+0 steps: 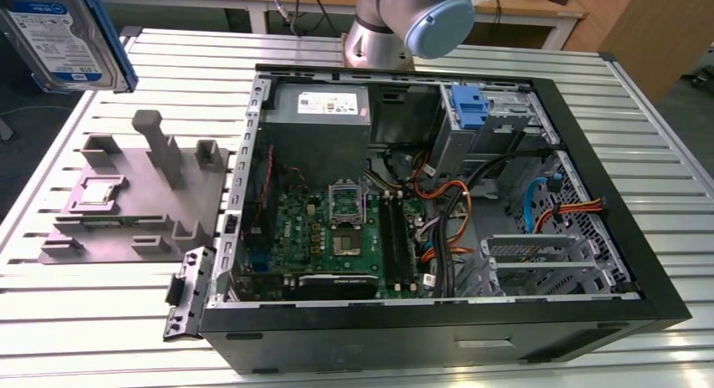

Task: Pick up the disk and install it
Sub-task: 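Pick up the disk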

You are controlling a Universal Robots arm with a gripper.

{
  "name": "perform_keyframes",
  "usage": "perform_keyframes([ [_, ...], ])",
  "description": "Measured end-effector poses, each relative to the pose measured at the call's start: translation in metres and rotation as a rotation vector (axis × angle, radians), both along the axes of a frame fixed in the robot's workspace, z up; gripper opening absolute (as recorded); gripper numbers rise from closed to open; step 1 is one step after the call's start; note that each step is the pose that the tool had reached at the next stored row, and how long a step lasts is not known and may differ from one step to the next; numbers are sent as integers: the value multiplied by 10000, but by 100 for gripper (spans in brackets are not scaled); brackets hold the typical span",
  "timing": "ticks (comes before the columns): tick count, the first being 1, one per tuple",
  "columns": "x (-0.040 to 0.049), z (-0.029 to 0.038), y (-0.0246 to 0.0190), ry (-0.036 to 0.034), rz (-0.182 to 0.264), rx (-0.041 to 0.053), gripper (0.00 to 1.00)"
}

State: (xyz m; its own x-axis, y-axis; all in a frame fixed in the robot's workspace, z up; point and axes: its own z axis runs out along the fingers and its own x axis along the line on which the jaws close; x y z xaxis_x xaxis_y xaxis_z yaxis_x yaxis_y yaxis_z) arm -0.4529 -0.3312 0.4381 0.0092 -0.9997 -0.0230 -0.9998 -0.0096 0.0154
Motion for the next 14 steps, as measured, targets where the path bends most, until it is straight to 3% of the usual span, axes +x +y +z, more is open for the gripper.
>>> perform_keyframes([
  [8,68,0,1,1,-1,0,36],
  [14,71,16,0,1,0,0,36],
])
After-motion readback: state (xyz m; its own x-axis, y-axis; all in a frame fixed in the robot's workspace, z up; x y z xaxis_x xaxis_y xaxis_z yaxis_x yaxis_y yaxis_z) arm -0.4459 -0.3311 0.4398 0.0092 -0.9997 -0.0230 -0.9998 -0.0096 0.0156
